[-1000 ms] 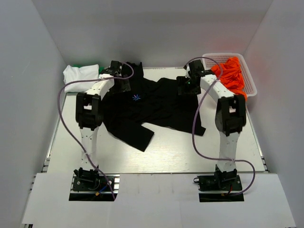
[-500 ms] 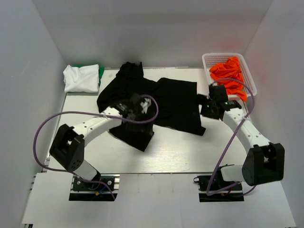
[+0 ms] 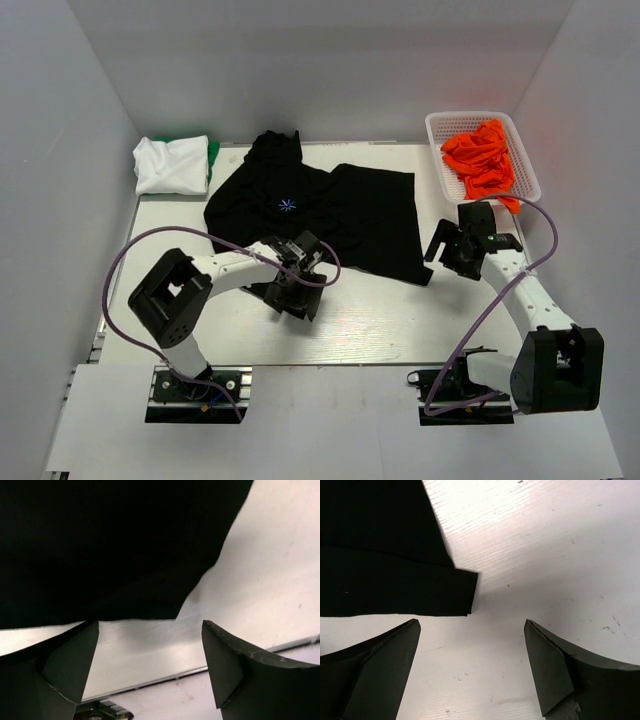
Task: Fold and stack the t-shirts
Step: Flatten out the tshirt
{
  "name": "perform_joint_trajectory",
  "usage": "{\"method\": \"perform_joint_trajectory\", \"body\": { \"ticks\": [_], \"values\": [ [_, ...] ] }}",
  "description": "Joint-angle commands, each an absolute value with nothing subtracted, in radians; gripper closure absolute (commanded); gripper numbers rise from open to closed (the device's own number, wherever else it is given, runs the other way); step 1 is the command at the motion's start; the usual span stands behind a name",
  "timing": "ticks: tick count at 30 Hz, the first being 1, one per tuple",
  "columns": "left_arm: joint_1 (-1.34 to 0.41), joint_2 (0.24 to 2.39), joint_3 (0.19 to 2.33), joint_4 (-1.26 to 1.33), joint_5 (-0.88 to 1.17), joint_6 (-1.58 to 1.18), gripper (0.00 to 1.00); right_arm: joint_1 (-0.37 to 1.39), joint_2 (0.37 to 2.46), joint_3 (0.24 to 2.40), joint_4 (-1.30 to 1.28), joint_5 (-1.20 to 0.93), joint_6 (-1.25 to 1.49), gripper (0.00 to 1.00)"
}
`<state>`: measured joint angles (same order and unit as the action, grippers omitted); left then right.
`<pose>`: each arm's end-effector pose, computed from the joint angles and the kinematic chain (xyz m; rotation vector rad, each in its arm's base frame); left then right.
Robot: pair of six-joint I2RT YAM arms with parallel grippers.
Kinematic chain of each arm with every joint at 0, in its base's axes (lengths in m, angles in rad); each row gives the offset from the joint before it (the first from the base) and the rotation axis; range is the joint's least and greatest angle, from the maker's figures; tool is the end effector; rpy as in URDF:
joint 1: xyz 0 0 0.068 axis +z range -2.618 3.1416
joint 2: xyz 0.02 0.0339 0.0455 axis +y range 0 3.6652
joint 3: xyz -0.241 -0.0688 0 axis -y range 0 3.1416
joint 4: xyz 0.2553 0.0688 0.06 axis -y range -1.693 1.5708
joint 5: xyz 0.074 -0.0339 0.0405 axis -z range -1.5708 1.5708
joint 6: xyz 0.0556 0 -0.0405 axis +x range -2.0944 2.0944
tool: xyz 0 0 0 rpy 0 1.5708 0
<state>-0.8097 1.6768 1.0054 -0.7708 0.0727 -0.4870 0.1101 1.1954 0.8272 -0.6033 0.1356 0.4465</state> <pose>0.2035 -0.2195 0.1129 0.5013 3.0348 -0.2088 0.2635 0.0216 0.1952 0.4757 2.4846 0.0495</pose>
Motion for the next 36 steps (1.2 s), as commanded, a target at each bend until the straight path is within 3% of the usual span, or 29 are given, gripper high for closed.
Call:
{"method": "perform_joint_trajectory", "body": {
  "ticks": [1,4,5,8,9,11,16,30,33,36],
  "values": [
    [-0.83,1.698,1.054,-0.755,-0.018,-0.489,0.09,0.087,1.181,0.813,-0.603,0.144,0.463,0.1],
    [-0.83,1.741,1.078,-0.779,-0.063,-0.489,0.23,0.075,1.18,0.801,-0.588,0.143,0.462,0.1],
    [-0.83,1.752,1.078,-0.788,-0.072,-0.489,0.39,0.074,1.178,0.796,-0.586,0.138,0.462,0.1],
    [-0.83,1.77,1.088,-0.799,-0.081,-0.489,0.67,0.057,1.204,0.773,-0.552,0.112,0.456,0.1],
    [-0.83,1.77,1.088,-0.799,-0.081,-0.489,0.86,0.045,1.213,0.772,-0.542,0.086,0.454,0.14],
    [-0.83,1.77,1.088,-0.799,-0.09,-0.5,1.0,0.041,1.253,0.755,-0.516,0.063,0.453,0.2],
    [-0.83,1.76,1.077,-0.808,-0.091,-0.511,1.0,0.029,1.311,0.706,-0.416,-0.038,0.462,0.34],
    [-0.83,1.75,1.058,-0.827,-0.071,-0.538,1.0,0.029,1.448,0.673,-0.247,-0.089,0.463,0.42],
    [-0.83,1.741,1.058,-0.836,-0.081,-0.538,1.0,0.026,1.466,0.68,-0.241,-0.091,0.471,0.57],
    [-0.83,1.741,1.049,-0.845,-0.081,-0.548,1.0,0.028,1.448,0.673,-0.256,-0.078,0.474,0.64]
  ]
}}
